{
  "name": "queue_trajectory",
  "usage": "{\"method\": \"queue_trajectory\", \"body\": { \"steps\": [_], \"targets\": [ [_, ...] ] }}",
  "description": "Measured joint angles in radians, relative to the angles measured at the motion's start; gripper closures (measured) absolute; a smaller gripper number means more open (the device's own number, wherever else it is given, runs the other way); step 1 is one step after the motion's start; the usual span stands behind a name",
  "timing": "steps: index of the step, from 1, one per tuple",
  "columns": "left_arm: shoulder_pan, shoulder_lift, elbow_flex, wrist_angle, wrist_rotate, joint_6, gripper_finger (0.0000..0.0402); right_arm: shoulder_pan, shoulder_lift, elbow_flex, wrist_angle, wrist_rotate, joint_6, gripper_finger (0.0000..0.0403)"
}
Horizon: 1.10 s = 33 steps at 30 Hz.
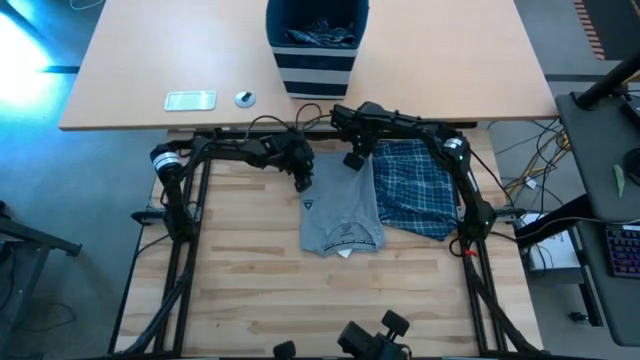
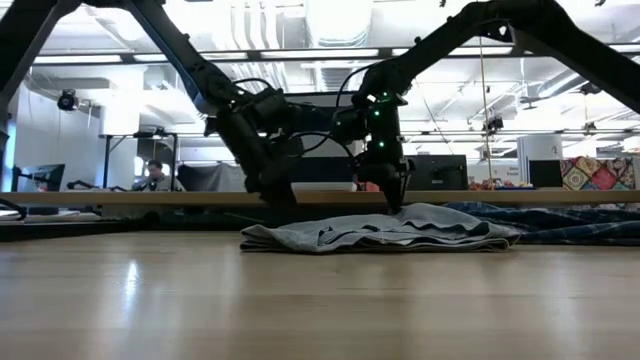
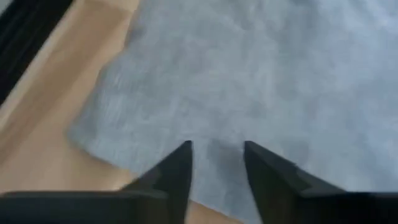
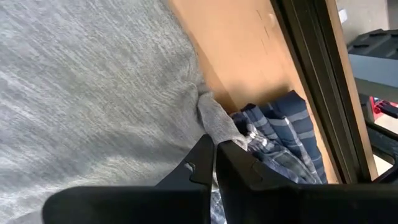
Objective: Fold Laundry from Bin
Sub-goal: Fold the gray shirt
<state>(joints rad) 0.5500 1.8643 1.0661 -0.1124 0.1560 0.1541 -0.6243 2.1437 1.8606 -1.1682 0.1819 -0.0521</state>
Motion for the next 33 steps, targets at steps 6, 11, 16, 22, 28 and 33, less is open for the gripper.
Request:
{"method": "queue_trajectory", "body": {
  "steps": [6, 11, 16, 22, 28, 33],
  "targets": [
    [-0.023, 0.057, 0.005, -0.074, 0.018, 0.008, 0.039, 0.0, -0.002, 0.0, 0.0, -0.005, -0.002, 0.0394],
    [-0.077, 0.035, -0.057, -0.165, -0.007, -0.052, 0.0399, 0.009, -0.006, 0.0, 0.01, -0.073, -0.025, 0.0394],
    [-0.131, -0.108, -0.213, -0.18, -0.015, -0.22, 0.0401, 0.049, -0.006, 0.0, 0.065, -0.178, -0.035, 0.0394],
    [-0.195, -0.43, -0.401, -0.274, -0.098, -0.422, 0.0401, 0.113, -0.006, 0.0, 0.266, -0.413, -0.039, 0.0394],
    [-0.209, -0.683, -0.441, -0.253, -0.133, -0.527, 0.038, 0.144, -0.017, 0.003, 0.451, -0.642, -0.01, 0.0394],
    [-0.191, -0.74, -0.401, -0.247, -0.245, -0.506, 0.0315, 0.129, -0.022, 0.083, 0.357, -0.558, -0.043, 0.0394]
  ]
}}
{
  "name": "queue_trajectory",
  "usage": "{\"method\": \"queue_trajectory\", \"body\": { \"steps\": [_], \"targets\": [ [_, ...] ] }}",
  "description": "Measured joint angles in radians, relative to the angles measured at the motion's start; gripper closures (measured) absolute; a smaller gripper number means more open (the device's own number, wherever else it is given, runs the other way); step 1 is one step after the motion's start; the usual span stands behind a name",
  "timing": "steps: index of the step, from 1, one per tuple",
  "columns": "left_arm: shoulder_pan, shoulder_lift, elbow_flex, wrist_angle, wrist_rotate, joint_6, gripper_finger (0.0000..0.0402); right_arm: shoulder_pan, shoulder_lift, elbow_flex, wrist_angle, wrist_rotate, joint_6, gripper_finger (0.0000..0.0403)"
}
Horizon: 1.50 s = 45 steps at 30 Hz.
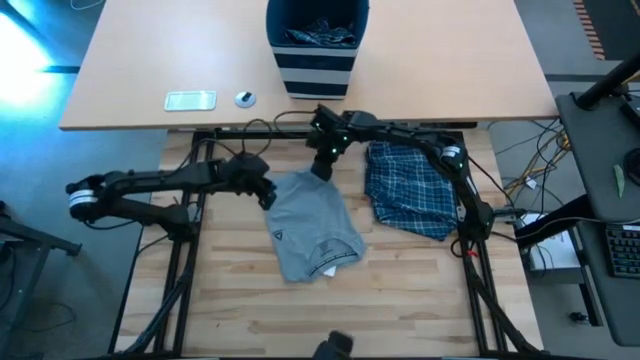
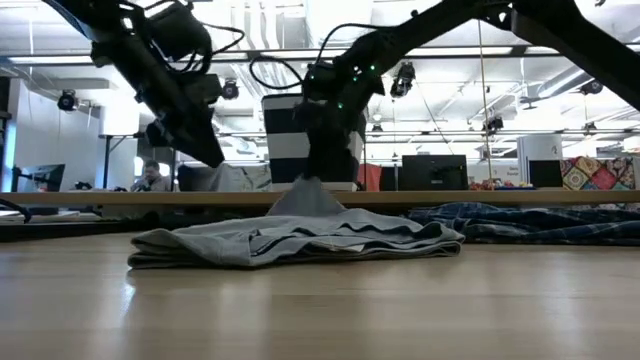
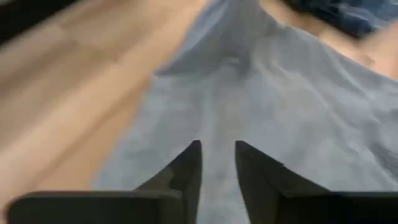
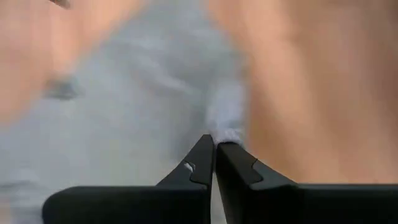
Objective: Fold Laundry from Bin
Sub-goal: Fold the gray shirt
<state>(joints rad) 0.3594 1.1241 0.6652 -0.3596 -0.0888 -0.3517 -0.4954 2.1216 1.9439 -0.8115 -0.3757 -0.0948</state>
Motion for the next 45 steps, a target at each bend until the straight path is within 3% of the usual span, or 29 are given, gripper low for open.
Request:
{"method": "queue_trajectory", "body": {
  "steps": [3, 4, 5, 6, 9, 10, 11, 13, 16, 18, 22, 25, 29, 34, 38, 40, 45],
  "targets": [
    [0.023, 0.042, 0.025, 0.038, -0.048, 0.041, 0.0277, -0.011, 0.0, 0.03, -0.065, 0.297, -0.07, 0.0394],
    [0.034, 0.067, 0.033, 0.052, -0.051, 0.054, 0.0266, -0.013, 0.003, 0.037, -0.083, 0.361, -0.09, 0.0394],
    [0.045, 0.097, 0.042, 0.059, -0.051, 0.066, 0.0256, -0.017, 0.005, 0.045, -0.107, 0.358, -0.106, 0.0394],
    [0.055, 0.131, 0.051, 0.063, -0.052, 0.079, 0.0246, -0.02, 0.007, 0.049, -0.128, 0.284, -0.105, 0.0394],
    [0.08, 0.212, 0.098, 0.076, -0.051, 0.128, 0.022, -0.033, 0.008, 0.053, -0.122, -0.156, -0.051, 0.0394],
    [0.085, 0.238, 0.118, 0.093, -0.048, 0.153, 0.0212, -0.033, 0.008, 0.052, -0.109, -0.251, -0.028, 0.0394],
    [0.09, 0.261, 0.136, 0.101, -0.036, 0.179, 0.0204, -0.035, 0.007, 0.052, -0.104, -0.276, -0.012, 0.0394],
    [0.096, 0.319, 0.178, 0.104, -0.015, 0.228, 0.0191, -0.049, 0.006, 0.052, -0.128, -0.118, -0.013, 0.0394],
    [0.107, 0.42, 0.242, 0.133, -0.001, 0.293, 0.0178, -0.069, 0.007, 0.049, -0.212, 0.389, -0.053, 0.0394],
    [0.116, 0.498, 0.291, 0.156, 0.003, 0.319, 0.0174, -0.077, 0.007, 0.044, -0.24, 0.553, -0.092, 0.0394],
    [0.131, 0.656, 0.396, 0.152, 0.019, 0.348, 0.0174, -0.087, 0.007, 0.042, -0.249, 0.473, -0.114, 0.0394],
    [0.136, 0.726, 0.464, 0.122, 0.023, 0.349, 0.0177, -0.096, 0.009, 0.039, -0.261, 0.473, -0.116, 0.0388],
    [0.136, 0.754, 0.476, 0.101, 0.029, 0.361, 0.0181, -0.103, 0.008, 0.039, -0.351, 0.48, -0.107, 0.0346],
    [0.136, 0.754, 0.42, 0.086, 0.029, 0.339, 0.0185, -0.107, -0.018, 0.039, -0.386, 0.534, -0.116, 0.0286],
    [0.125, 0.72, 0.365, 0.07, 0.04, 0.278, 0.0185, -0.085, -0.053, 0.014, -0.348, 0.355, -0.076, 0.0268],
    [0.112, 0.681, 0.314, 0.069, 0.047, 0.234, 0.0185, -0.063, -0.066, -0.032, -0.317, 0.315, -0.021, 0.0268],
    [0.05, 0.505, 0.091, 0.081, 0.041, 0.05, 0.0185, -0.056, -0.075, -0.193, -0.136, 0.152, 0.198, 0.0266]
  ]
}}
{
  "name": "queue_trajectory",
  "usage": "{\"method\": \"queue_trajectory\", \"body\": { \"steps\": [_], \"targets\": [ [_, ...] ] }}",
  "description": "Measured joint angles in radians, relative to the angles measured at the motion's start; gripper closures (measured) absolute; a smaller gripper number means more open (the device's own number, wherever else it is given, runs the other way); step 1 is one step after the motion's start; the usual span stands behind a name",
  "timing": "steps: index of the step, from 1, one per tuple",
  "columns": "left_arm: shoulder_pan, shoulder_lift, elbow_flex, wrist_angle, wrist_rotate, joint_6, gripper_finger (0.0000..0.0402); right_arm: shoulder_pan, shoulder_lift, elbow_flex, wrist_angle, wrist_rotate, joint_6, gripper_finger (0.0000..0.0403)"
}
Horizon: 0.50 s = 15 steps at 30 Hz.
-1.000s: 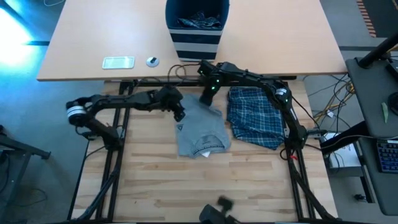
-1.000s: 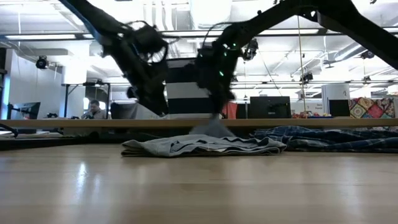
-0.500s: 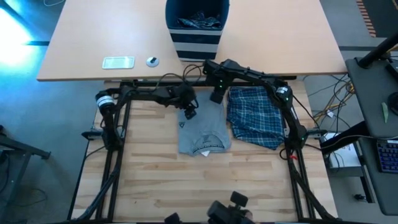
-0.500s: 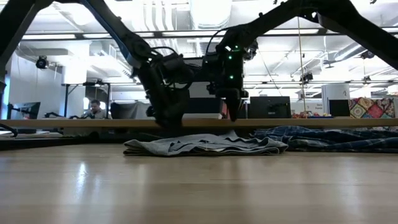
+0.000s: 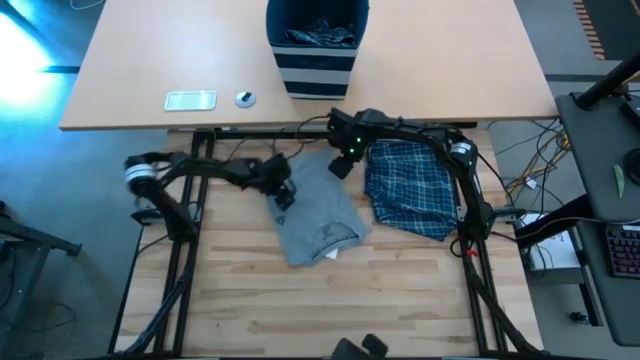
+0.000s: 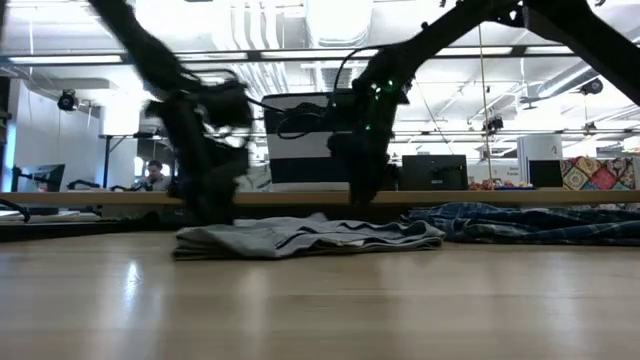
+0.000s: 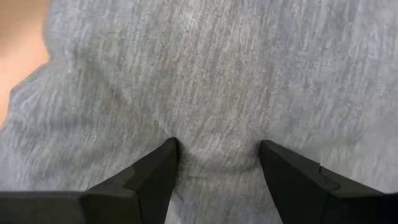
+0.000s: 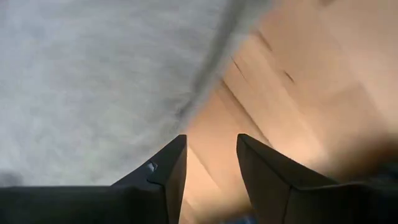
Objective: Fold Laundry from Bin
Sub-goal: Fold the gray shirt
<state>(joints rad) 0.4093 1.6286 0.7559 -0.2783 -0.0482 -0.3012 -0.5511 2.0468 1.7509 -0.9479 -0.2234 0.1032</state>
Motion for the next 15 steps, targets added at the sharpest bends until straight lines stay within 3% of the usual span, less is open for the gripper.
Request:
{"method": "queue_trajectory", "body": {
  "steps": [6, 10, 15],
  "targets": [
    [-0.183, -0.267, -0.197, -0.028, -0.058, -0.267, 0.0185, 0.051, 0.008, -0.072, 0.327, -0.077, 0.155, 0.0266],
    [-0.237, -0.395, -0.205, -0.019, -0.116, -0.372, 0.0185, 0.056, 0.057, -0.053, 0.482, -0.15, 0.243, 0.0266],
    [-0.216, -0.51, -0.179, -0.047, -0.158, -0.389, 0.0185, 0.051, 0.134, -0.013, 0.485, -0.167, 0.256, 0.0266]
  ]
}}
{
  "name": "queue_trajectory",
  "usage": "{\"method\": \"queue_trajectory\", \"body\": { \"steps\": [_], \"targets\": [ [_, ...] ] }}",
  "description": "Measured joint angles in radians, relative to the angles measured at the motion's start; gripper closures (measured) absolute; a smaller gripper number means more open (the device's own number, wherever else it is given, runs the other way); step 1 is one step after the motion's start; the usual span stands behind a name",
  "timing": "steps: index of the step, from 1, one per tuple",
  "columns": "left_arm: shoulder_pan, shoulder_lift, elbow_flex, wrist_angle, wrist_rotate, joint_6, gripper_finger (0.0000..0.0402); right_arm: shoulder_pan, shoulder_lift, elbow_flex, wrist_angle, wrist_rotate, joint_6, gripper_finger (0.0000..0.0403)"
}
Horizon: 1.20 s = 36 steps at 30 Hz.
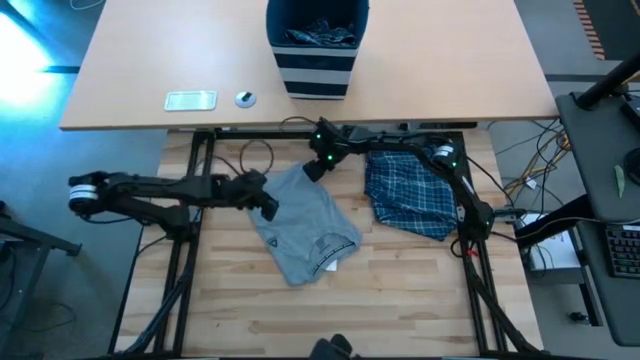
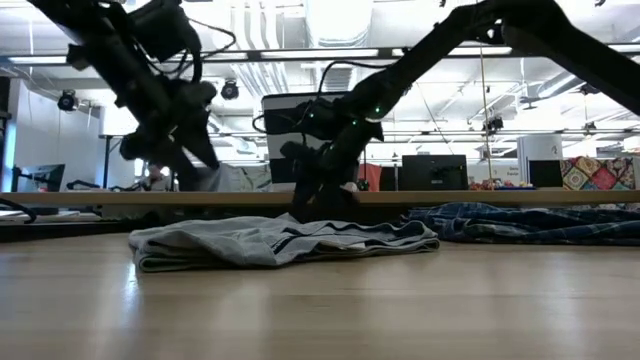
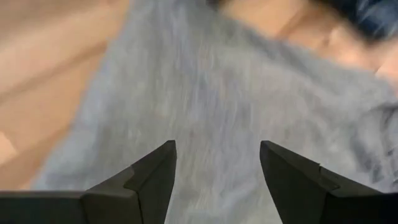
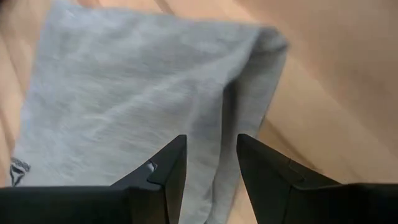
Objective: Fold Laundry from Bin
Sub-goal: Fold the gray shirt
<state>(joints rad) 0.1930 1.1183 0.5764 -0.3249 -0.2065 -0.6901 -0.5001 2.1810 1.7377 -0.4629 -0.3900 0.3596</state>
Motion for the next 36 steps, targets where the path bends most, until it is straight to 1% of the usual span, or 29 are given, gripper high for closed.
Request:
{"method": "queue_trajectory", "body": {
  "steps": [5, 8, 13, 16, 23, 28, 31, 34, 36],
  "targets": [
    [0.058, -0.053, 0.037, -0.053, -0.012, 0.071, 0.0185, -0.002, 0.009, 0.008, 0.006, -0.063, 0.011, 0.0266],
    [0.092, -0.056, 0.058, -0.089, -0.012, 0.129, 0.0185, 0.001, 0.013, 0.008, 0.004, -0.061, 0.011, 0.0266],
    [0.136, -0.044, 0.087, -0.091, -0.011, 0.227, 0.0185, 0.003, 0.04, 0.008, 0.008, -0.047, 0.047, 0.0266],
    [0.158, -0.032, 0.102, -0.095, 0.009, 0.267, 0.0185, 0.005, 0.057, 0.007, 0.012, -0.063, 0.073, 0.0266],
    [0.18, -0.007, 0.115, -0.1, 0.015, 0.334, 0.0185, 0.032, 0.054, 0.008, 0.024, -0.064, 0.101, 0.0266],
    [0.184, 0.014, 0.115, -0.104, 0.015, 0.346, 0.0185, 0.037, 0.041, 0.008, 0.025, -0.061, 0.126, 0.0266],
    [0.184, 0.03, 0.115, -0.103, 0.039, 0.361, 0.0185, 0.038, 0.041, 0.007, 0.014, -0.055, 0.153, 0.0267],
    [0.184, 0.043, 0.115, -0.104, 0.042, 0.368, 0.0185, 0.038, 0.041, 0.007, 0.003, -0.055, 0.161, 0.0285],
    [0.184, 0.047, 0.115, -0.105, 0.042, 0.368, 0.0185, 0.038, 0.041, 0.007, -0.015, -0.055, 0.161, 0.0312]
  ]
}}
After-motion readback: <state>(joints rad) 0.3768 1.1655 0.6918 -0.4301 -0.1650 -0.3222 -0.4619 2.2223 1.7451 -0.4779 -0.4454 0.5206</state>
